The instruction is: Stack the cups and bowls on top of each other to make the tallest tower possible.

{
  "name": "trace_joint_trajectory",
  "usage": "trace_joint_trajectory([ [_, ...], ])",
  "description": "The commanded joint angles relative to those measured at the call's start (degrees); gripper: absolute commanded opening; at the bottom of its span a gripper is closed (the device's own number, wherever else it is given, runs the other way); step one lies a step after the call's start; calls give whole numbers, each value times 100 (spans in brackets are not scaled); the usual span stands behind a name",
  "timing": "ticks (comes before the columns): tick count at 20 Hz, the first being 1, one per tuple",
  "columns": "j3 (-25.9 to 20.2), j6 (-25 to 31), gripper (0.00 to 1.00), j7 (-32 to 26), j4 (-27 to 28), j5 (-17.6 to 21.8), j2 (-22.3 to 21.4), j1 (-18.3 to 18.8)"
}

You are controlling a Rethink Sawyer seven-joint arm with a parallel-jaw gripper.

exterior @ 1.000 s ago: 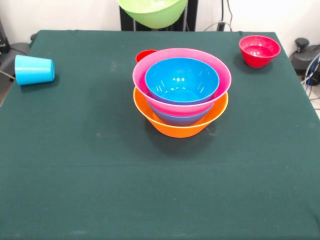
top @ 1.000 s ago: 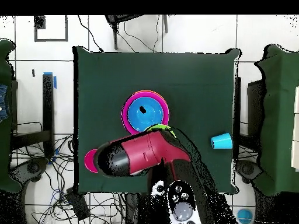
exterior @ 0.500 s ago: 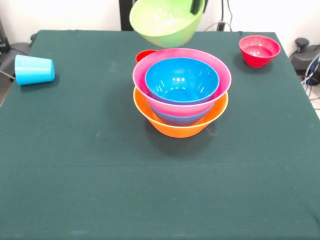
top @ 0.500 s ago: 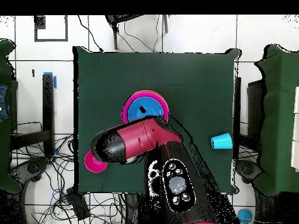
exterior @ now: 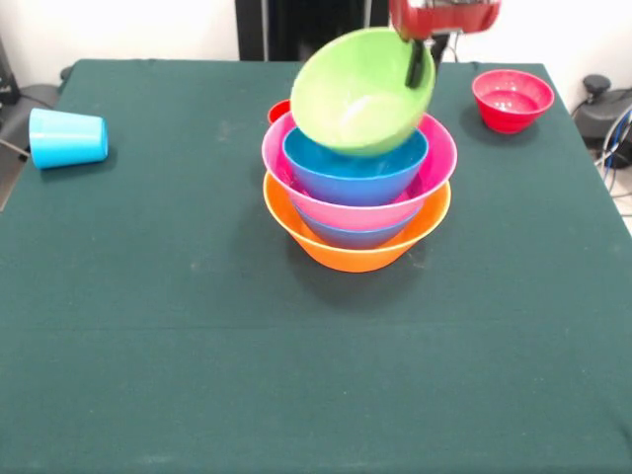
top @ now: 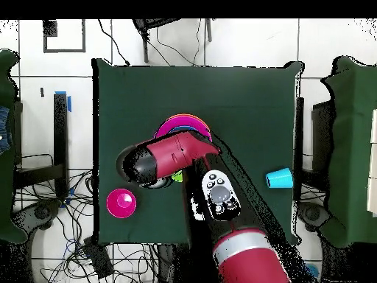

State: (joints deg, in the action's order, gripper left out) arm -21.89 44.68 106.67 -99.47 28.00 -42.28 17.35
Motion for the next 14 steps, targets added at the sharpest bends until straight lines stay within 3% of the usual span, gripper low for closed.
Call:
trace_joint_trajectory([
  [1,-465,-346,0,-343,1086,42,880,-63],
  [6,-466,-345,0,-329,1306,129,1038,-82],
  [7,-419,-336,100,-211,1331,101,1058,-100],
  [14,-398,-468,100,-45,1197,-20,1046,9],
])
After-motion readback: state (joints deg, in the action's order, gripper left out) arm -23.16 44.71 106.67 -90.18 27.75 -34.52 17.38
